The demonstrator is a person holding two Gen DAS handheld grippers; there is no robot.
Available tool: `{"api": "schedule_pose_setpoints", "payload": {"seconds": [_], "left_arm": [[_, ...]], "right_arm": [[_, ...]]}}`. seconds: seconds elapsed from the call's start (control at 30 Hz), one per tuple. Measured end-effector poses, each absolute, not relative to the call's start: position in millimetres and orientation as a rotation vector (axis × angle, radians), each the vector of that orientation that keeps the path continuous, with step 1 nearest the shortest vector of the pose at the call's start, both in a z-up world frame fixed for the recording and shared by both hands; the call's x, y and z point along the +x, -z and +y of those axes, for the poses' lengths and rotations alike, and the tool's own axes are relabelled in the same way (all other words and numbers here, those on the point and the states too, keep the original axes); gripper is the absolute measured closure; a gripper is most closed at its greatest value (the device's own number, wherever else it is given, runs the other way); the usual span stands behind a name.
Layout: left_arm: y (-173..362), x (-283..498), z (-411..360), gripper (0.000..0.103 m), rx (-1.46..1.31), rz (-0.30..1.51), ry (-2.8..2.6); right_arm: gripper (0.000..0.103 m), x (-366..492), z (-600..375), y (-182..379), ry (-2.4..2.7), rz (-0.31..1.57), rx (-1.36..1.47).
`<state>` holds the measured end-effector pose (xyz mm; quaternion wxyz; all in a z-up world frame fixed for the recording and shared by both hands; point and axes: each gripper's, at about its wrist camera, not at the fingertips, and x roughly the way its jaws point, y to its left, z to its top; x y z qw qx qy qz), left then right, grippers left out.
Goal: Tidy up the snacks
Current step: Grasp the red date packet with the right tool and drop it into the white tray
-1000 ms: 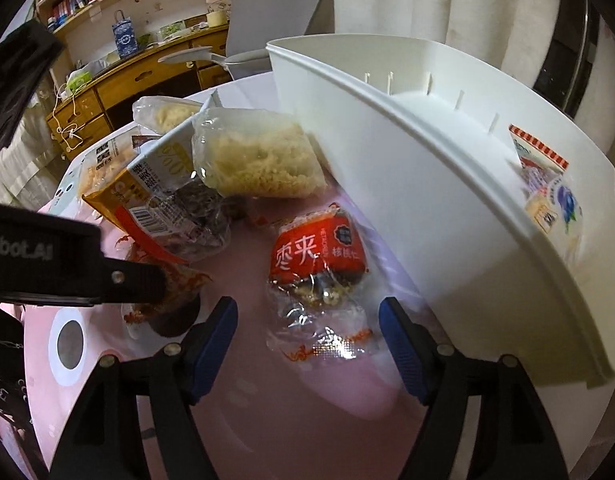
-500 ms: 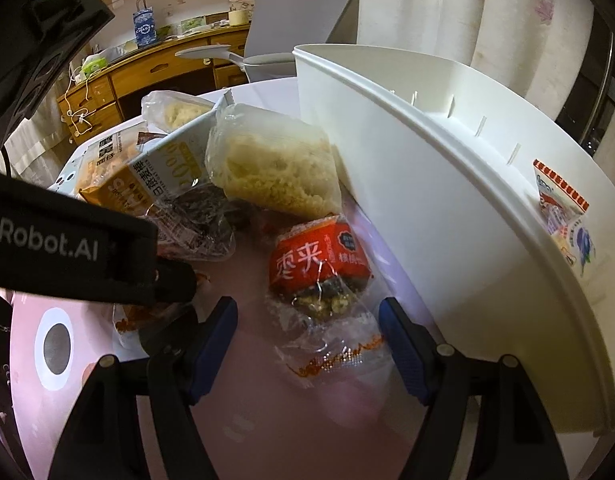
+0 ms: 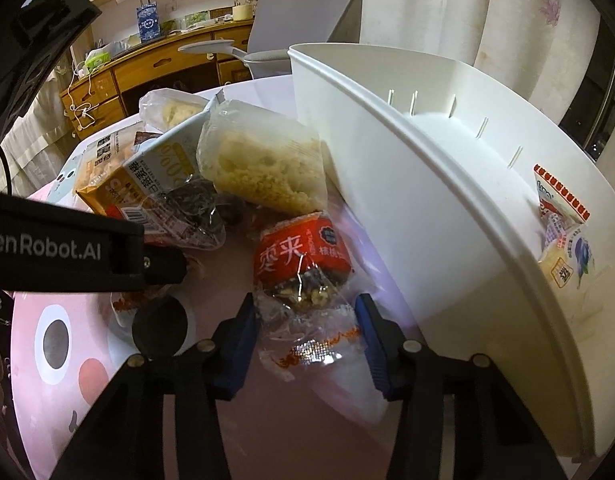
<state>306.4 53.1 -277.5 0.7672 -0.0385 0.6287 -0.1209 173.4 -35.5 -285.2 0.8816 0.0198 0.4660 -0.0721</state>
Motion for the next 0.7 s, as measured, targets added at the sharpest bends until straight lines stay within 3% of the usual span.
{"api": "schedule_pose_setpoints", "payload": {"seconds": [0.7], "left_arm": [[238, 233, 123, 0.049, -0.107, 1.301, 0.214]], "right_arm": [[0.063, 132, -19, 262, 0.106, 0.987, 0.051]]}}
